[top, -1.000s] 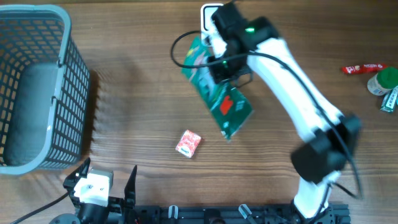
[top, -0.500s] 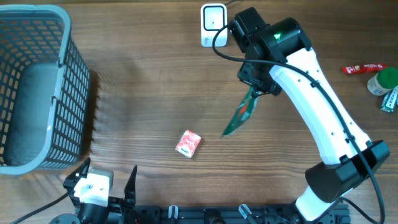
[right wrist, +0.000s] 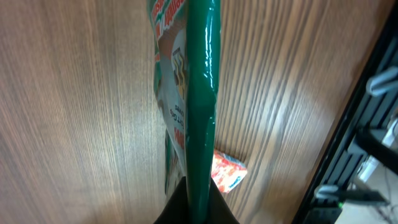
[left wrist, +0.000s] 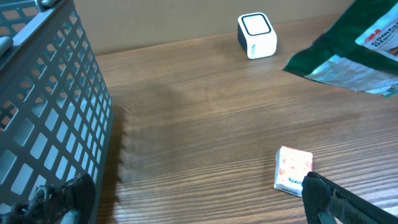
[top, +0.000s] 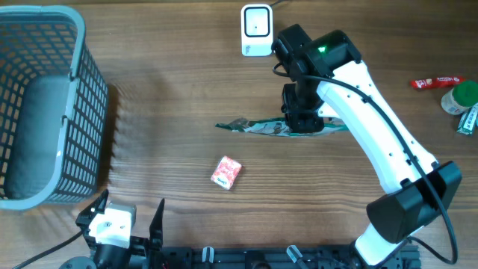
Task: Scan the item barcode
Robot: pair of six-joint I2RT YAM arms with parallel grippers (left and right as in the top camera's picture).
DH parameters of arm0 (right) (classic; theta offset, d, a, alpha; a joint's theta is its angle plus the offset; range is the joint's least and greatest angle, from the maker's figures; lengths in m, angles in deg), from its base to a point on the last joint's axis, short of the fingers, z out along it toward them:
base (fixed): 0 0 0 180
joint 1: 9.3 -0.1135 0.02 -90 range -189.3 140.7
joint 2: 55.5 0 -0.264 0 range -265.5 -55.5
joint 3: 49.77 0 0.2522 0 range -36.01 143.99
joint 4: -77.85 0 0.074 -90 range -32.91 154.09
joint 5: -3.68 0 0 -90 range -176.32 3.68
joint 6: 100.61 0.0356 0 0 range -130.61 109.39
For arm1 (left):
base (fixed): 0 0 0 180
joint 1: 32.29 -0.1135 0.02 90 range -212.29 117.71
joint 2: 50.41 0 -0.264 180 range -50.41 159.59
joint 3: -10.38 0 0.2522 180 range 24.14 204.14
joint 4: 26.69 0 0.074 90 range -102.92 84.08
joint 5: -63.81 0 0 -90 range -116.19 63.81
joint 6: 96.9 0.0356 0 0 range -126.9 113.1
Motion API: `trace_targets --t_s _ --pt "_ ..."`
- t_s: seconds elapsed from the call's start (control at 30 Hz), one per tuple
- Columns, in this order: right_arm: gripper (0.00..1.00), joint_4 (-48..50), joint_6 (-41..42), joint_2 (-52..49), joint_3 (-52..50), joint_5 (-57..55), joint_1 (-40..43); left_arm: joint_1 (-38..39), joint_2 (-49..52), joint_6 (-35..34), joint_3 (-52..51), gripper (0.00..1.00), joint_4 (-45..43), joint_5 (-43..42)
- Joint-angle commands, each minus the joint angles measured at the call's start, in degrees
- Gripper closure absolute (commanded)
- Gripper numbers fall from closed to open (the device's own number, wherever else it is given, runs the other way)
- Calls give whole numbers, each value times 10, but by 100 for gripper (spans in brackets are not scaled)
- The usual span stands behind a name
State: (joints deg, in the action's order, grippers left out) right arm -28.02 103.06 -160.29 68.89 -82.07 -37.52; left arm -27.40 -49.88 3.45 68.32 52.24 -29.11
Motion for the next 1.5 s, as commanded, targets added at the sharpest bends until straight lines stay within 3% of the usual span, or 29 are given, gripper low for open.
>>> trace_targets --t_s 0.0,0.27,0.5,0.63,0.77,0.97,1.27,1.47 --pt "95 0 48 2 -4 16 3 3 -1 -2 0 0 -1 -7" --pt "96 0 49 2 -4 -10 5 3 -1 -2 0 0 -1 -7" --pt "96 0 47 0 -38 235 84 3 -1 -2 0 0 -1 -7" --pt "96 3 -19 -2 -72 331 156 3 -1 -2 0 0 -1 -7" --pt "95 1 -32 -24 -75 394 228 3 -1 -2 0 0 -1 -7" --pt "95 0 -46 -87 -83 372 312 3 -1 -2 0 0 -1 -7" --pt "95 11 -110 -202 -116 364 355 3 -1 -2 0 0 -1 -7" --pt "95 10 -134 -207 -116 340 399 3 -1 -2 0 0 -1 -7"
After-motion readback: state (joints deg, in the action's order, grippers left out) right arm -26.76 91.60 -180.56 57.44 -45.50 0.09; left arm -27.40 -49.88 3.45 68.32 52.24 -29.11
